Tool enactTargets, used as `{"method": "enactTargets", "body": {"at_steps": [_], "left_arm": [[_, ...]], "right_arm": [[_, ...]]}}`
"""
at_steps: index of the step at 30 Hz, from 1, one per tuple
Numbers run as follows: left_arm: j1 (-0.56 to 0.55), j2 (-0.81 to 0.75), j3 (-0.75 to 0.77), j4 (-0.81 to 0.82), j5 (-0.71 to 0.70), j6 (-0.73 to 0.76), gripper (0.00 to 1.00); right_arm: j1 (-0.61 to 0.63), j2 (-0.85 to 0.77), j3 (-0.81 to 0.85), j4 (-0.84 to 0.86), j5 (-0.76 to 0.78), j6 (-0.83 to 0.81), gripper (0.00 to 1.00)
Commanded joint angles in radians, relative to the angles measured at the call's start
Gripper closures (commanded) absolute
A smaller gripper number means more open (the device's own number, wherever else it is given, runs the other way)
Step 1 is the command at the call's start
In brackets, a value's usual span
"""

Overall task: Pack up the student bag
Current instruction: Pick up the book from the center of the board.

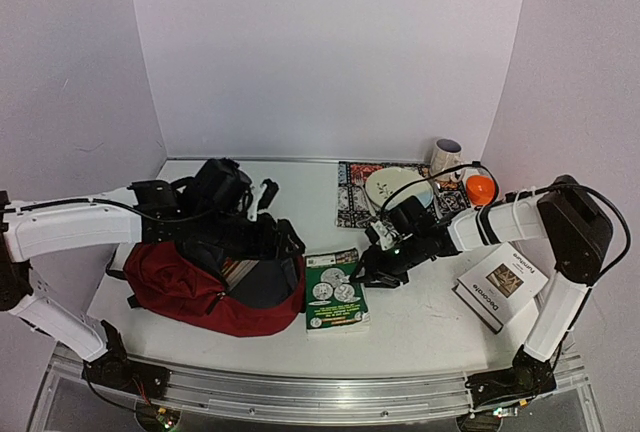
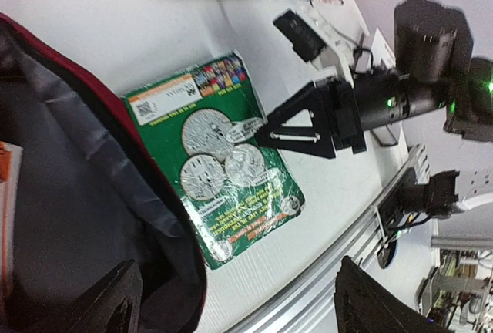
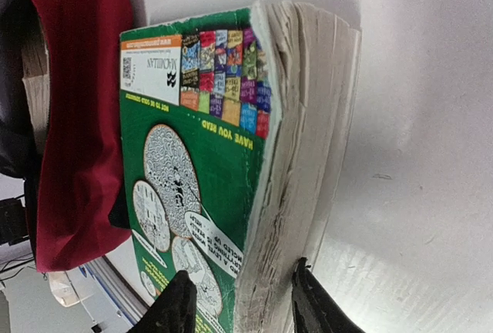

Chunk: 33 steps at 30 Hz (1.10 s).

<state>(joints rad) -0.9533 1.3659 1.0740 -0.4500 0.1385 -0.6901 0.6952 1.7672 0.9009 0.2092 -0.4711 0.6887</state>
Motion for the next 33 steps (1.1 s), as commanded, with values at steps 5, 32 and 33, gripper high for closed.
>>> {"method": "enactTargets", "body": {"at_steps": [5, 32, 33], "left_arm": [[-0.106, 0.174, 0.052, 0.127, -0.005, -0.023, 0.25], [-0.114, 0.479, -0.041, 0.315, -0.084, -0.130, 0.56], [-0.115, 0.479, -0.043, 0.321, -0.081, -0.132, 0.56]], "right_arm": [[0.009, -0.083, 0.008, 0.130, -0.057, 0.084, 0.62], [0.057, 0.073, 0.080, 0.249, -0.157, 0.130, 0.64], [0.060, 0.078, 0.086, 0.251, -0.158, 0.131, 0.67]]}}
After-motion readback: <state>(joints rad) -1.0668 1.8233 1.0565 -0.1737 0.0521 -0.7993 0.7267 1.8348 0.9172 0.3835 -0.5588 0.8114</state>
